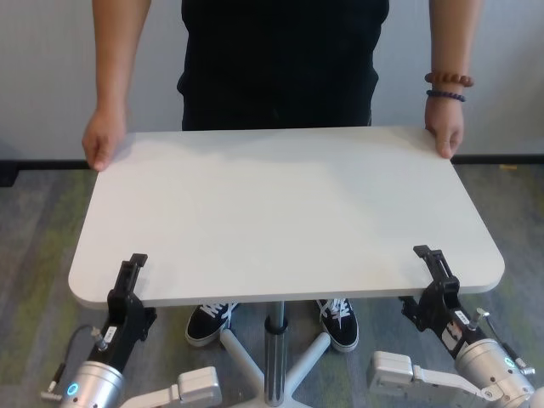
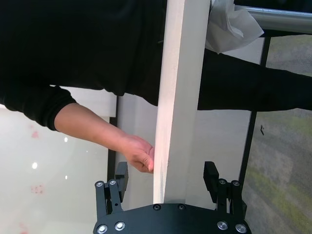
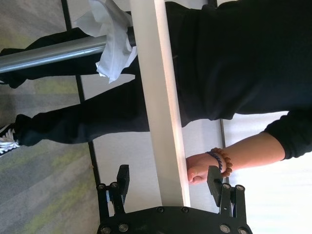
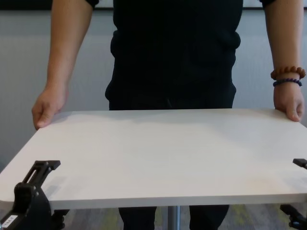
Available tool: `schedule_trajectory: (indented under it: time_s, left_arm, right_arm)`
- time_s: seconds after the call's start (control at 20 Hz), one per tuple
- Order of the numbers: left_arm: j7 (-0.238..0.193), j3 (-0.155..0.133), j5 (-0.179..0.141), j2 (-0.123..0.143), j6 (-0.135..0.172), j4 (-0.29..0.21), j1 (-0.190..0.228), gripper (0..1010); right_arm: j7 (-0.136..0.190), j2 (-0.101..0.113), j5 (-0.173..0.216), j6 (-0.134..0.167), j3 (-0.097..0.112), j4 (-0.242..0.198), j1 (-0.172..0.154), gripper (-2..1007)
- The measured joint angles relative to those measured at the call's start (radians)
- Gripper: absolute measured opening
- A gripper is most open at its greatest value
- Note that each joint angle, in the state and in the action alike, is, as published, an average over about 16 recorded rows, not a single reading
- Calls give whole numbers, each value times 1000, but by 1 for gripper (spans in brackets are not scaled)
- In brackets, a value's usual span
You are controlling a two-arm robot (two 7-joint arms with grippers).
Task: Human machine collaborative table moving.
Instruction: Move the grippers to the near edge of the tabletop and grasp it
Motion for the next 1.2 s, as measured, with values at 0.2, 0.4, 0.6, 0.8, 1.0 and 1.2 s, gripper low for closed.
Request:
schedule_trajectory:
  time_s: [0.2, 0.4, 0.6, 0.8, 1.0, 1.2]
  left_arm:
    - [0, 0, 0, 0, 0, 0, 0, 1003]
    - [0, 0, 0, 0, 0, 0, 0, 1003]
    - [0, 0, 0, 0, 0, -1, 0, 1003]
    - [0, 0, 0, 0, 0, -1, 0, 1003]
    - [0, 0, 0, 0, 0, -1, 0, 1003]
    - [0, 0, 0, 0, 0, -1, 0, 1003]
  right_arm:
    - [-6, 0, 0, -2, 1, -3, -1, 1000]
    - [-9, 1, 2, -4, 3, -8, -2, 1001]
    - [-8, 2, 4, -6, 5, -12, -3, 1001]
    - [-6, 3, 5, -8, 6, -13, -4, 1001]
    - [-6, 4, 6, -9, 6, -13, -4, 1000]
    - [-5, 4, 6, -8, 6, -13, -4, 1000]
